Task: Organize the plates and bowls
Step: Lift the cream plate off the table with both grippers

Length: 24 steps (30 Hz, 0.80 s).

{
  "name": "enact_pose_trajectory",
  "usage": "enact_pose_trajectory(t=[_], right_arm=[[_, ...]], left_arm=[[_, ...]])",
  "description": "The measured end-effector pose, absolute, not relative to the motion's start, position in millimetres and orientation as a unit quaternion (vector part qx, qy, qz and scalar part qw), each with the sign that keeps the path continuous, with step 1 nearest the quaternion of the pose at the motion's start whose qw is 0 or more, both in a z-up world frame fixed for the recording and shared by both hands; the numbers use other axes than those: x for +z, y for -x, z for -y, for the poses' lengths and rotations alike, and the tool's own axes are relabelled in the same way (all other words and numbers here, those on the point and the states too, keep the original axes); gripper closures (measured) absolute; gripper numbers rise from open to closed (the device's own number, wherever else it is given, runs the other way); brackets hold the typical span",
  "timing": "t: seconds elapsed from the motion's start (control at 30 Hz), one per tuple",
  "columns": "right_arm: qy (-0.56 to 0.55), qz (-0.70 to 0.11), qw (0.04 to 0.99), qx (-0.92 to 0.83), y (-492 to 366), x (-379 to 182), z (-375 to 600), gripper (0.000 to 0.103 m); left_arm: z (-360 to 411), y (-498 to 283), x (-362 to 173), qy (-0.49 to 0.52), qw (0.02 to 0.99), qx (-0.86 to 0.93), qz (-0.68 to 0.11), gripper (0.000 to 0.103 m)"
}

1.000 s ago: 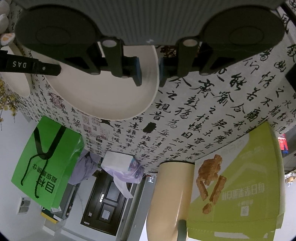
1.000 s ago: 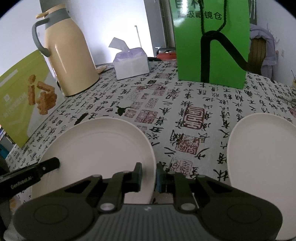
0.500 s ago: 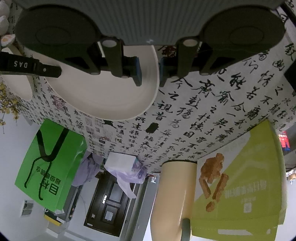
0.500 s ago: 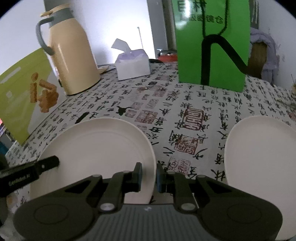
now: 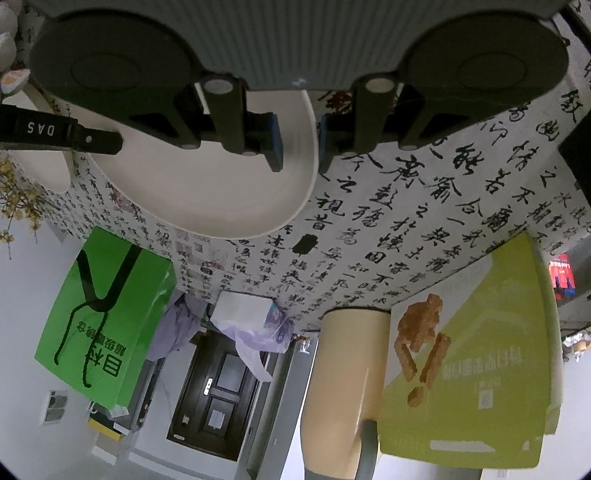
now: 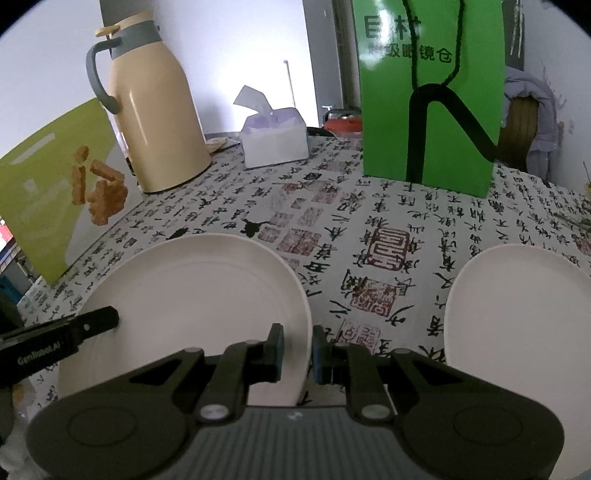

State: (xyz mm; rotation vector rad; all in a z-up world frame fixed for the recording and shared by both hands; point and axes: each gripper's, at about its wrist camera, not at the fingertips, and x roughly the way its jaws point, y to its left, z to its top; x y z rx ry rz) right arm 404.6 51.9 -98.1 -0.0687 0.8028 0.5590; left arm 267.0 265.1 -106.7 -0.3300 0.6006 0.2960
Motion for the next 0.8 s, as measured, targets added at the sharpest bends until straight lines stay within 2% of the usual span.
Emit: enact_pose_trajectory(t=[0.8], right_arm=[[-0.001,-0.365,0.884,0.291,-388.4,-76.0,-42.7,0.088]], left_arm=[[-252.5,-240.8,-69.5,0.136,0.944,0.161,-0.254,0.084]])
